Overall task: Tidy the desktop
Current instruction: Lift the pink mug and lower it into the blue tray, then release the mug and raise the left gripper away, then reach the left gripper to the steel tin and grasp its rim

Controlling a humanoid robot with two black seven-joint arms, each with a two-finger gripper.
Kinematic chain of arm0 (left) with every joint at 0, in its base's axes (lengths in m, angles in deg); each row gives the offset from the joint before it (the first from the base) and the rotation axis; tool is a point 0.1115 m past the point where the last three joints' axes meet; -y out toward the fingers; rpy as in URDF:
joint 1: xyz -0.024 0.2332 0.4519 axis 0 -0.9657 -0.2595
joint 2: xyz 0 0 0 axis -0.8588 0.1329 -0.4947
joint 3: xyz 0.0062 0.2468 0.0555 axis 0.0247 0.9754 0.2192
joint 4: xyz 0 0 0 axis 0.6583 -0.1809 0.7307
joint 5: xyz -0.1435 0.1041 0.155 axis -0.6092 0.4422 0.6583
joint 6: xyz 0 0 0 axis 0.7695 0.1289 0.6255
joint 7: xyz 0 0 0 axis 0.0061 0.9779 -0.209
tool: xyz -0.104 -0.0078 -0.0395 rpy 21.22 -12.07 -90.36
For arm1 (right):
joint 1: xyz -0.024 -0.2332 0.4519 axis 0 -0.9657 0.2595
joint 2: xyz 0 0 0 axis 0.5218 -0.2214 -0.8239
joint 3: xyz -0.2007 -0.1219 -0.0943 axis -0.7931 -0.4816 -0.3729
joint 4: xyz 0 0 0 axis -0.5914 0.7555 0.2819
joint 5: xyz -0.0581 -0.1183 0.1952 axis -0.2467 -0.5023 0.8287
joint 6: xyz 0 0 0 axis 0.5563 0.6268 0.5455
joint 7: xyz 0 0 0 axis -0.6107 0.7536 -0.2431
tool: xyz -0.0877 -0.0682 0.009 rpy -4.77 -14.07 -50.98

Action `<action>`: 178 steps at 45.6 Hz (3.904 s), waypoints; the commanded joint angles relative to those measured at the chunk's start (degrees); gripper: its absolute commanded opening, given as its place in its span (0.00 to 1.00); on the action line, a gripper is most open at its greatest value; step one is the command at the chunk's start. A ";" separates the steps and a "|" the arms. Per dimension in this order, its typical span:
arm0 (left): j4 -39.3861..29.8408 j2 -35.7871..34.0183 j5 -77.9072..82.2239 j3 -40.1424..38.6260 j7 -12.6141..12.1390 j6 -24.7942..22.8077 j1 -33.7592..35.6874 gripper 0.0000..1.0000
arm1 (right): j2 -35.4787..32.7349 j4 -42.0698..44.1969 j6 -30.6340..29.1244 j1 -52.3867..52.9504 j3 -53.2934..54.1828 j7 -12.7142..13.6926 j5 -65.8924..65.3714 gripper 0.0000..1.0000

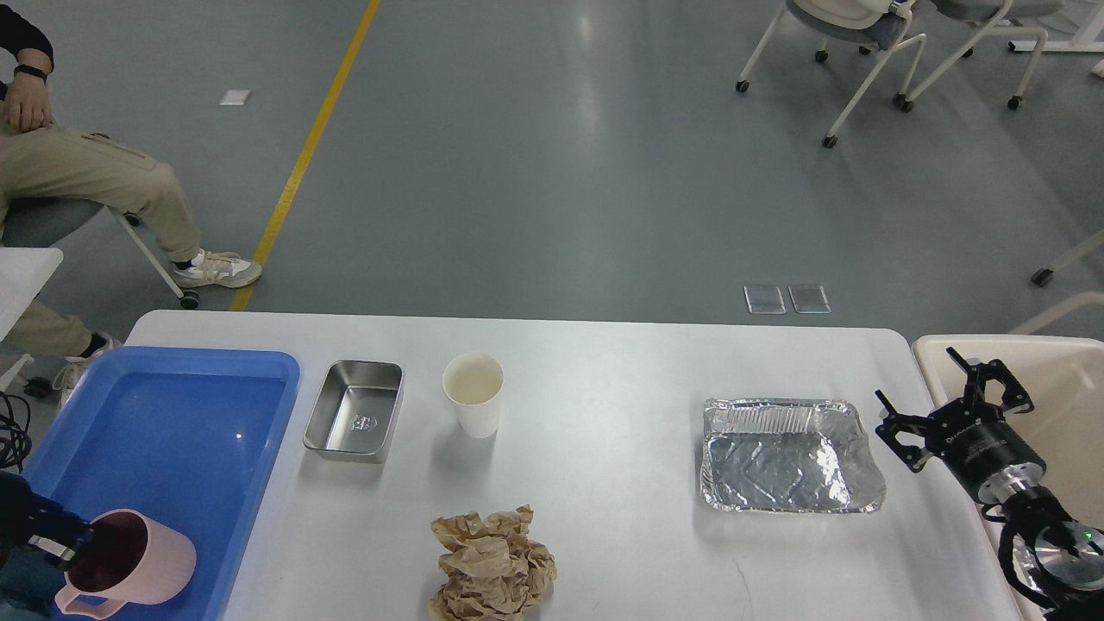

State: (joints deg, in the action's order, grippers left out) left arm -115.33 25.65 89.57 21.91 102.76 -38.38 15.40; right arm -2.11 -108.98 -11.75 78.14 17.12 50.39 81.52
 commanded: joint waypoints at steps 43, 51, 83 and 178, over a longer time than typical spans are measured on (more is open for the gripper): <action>-5.61 -5.38 -54.76 -18.57 -5.63 -2.81 -2.27 0.81 | 0.08 0.26 0.44 1.68 -0.08 0.00 0.00 1.00; -7.10 -5.39 -75.43 -18.13 -8.45 5.71 -6.49 0.82 | 0.17 0.17 0.53 1.59 -0.17 0.00 0.00 1.00; -34.97 -26.21 -95.74 -17.07 -12.14 20.22 -19.15 0.85 | 0.26 0.26 0.70 1.59 -1.75 -0.09 0.00 1.00; 8.62 15.96 -25.72 -10.93 -22.07 -10.80 8.01 0.97 | 0.26 -0.35 0.70 1.50 -1.66 -0.09 0.00 1.00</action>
State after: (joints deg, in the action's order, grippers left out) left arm -107.87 36.98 58.41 9.01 81.14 -48.68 22.10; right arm -1.64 -109.38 -11.04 79.52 15.46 50.30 81.52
